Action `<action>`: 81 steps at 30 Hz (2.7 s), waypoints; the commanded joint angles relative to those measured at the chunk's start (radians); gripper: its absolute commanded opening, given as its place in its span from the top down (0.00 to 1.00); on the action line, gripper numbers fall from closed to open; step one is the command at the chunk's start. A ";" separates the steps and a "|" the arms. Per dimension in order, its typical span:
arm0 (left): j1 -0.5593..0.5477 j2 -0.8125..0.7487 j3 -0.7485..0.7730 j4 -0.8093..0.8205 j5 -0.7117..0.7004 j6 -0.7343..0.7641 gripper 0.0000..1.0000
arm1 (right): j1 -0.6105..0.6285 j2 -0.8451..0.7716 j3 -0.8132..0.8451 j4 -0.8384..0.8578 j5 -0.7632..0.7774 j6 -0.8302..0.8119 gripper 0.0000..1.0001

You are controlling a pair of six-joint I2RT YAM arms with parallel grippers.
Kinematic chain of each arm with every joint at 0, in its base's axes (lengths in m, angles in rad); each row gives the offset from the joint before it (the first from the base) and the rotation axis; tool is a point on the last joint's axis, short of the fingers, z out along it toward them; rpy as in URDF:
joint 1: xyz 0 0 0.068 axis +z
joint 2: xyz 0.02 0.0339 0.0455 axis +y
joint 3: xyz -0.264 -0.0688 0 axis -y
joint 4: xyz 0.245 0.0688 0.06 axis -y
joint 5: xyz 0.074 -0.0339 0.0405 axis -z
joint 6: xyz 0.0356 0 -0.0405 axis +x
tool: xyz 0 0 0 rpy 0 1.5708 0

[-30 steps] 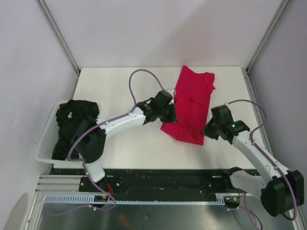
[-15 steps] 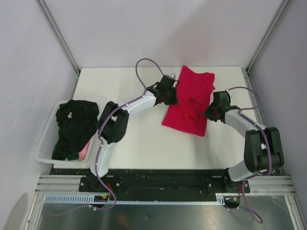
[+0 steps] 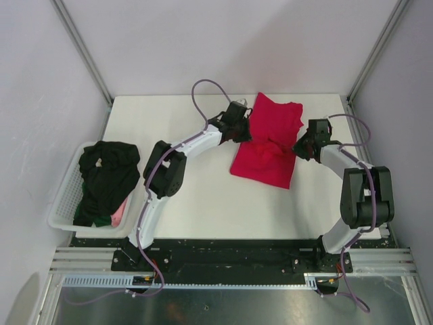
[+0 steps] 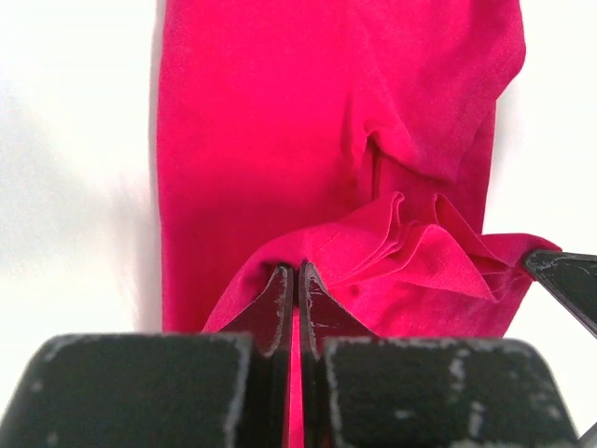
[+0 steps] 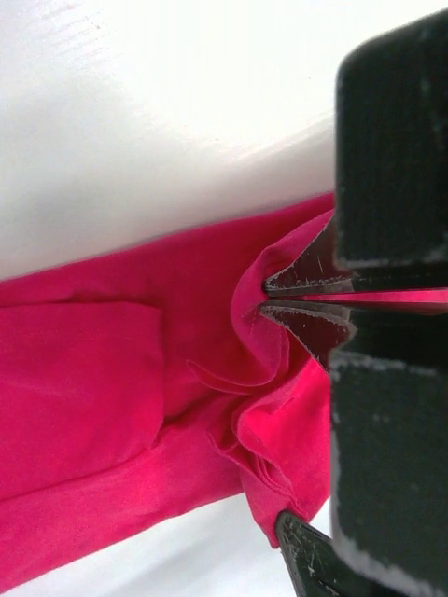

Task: Fold and stack the t-shirts
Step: Fold the folded rectangular tshirt in 1/3 of the way, then grab one side of the 2/3 rectangular tshirt with both arms

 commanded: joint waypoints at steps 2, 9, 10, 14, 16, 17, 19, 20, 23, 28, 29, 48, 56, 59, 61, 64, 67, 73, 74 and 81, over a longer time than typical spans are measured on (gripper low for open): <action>0.027 0.011 0.054 0.017 0.005 -0.003 1.00 | -0.011 0.046 0.050 0.036 -0.021 -0.027 1.00; 0.049 0.053 0.081 0.017 0.057 0.011 0.91 | -0.016 0.071 0.076 0.028 -0.025 -0.034 0.89; 0.054 0.055 0.085 0.017 0.067 0.018 0.84 | -0.018 0.070 0.082 0.024 -0.024 -0.037 0.84; 0.065 0.033 0.087 0.018 0.096 0.062 0.51 | -0.022 0.045 0.108 -0.008 -0.010 -0.053 0.68; 0.072 0.004 0.075 0.017 0.095 0.081 0.40 | -0.021 0.018 0.114 -0.026 0.002 -0.060 0.65; 0.075 -0.018 0.063 0.017 0.093 0.086 0.38 | -0.021 0.000 0.115 -0.038 0.004 -0.062 0.65; 0.080 -0.056 0.031 0.018 0.087 0.089 0.37 | -0.009 -0.028 0.115 -0.067 0.039 -0.071 0.65; 0.081 -0.073 0.013 0.017 0.083 0.089 0.38 | 0.005 -0.038 0.115 -0.080 0.056 -0.076 0.65; 0.081 -0.113 -0.046 0.019 0.082 0.081 0.51 | 0.054 -0.052 0.115 -0.104 0.096 -0.093 0.66; 0.068 -0.133 -0.122 0.030 0.122 0.068 0.84 | 0.100 -0.010 0.116 -0.077 0.087 -0.099 0.68; 0.064 -0.136 -0.137 0.031 0.128 0.064 0.89 | 0.101 0.002 0.117 -0.070 0.081 -0.098 0.68; 0.042 -0.235 -0.482 0.106 0.107 0.005 1.00 | 0.020 0.303 0.308 -0.089 -0.012 -0.129 0.70; 0.046 -0.319 -0.484 0.105 0.112 0.025 0.97 | 0.078 0.137 0.306 -0.252 0.055 -0.136 0.70; 0.046 -0.347 -0.493 0.106 0.121 0.024 0.96 | 0.115 0.063 0.247 -0.284 0.076 -0.124 0.70; 0.044 -0.364 -0.504 0.106 0.130 0.022 0.96 | 0.130 0.009 0.182 -0.285 0.068 -0.107 0.70; 0.039 -0.382 -0.522 0.106 0.141 0.022 0.96 | 0.151 -0.079 0.061 -0.265 0.040 -0.078 0.70; 0.026 -0.382 -0.535 0.108 0.164 0.024 0.96 | 0.174 -0.161 -0.062 -0.245 0.037 -0.052 0.70; 0.001 -0.367 -0.595 0.119 0.172 0.016 0.96 | 0.183 -0.230 -0.263 -0.190 0.021 -0.020 0.71; 0.000 -0.366 -0.609 0.122 0.170 0.015 0.96 | 0.181 -0.231 -0.282 -0.184 0.020 -0.020 0.71; 0.001 -0.398 -0.671 0.127 0.153 0.027 0.94 | 0.177 -0.280 -0.334 -0.197 0.019 -0.023 0.71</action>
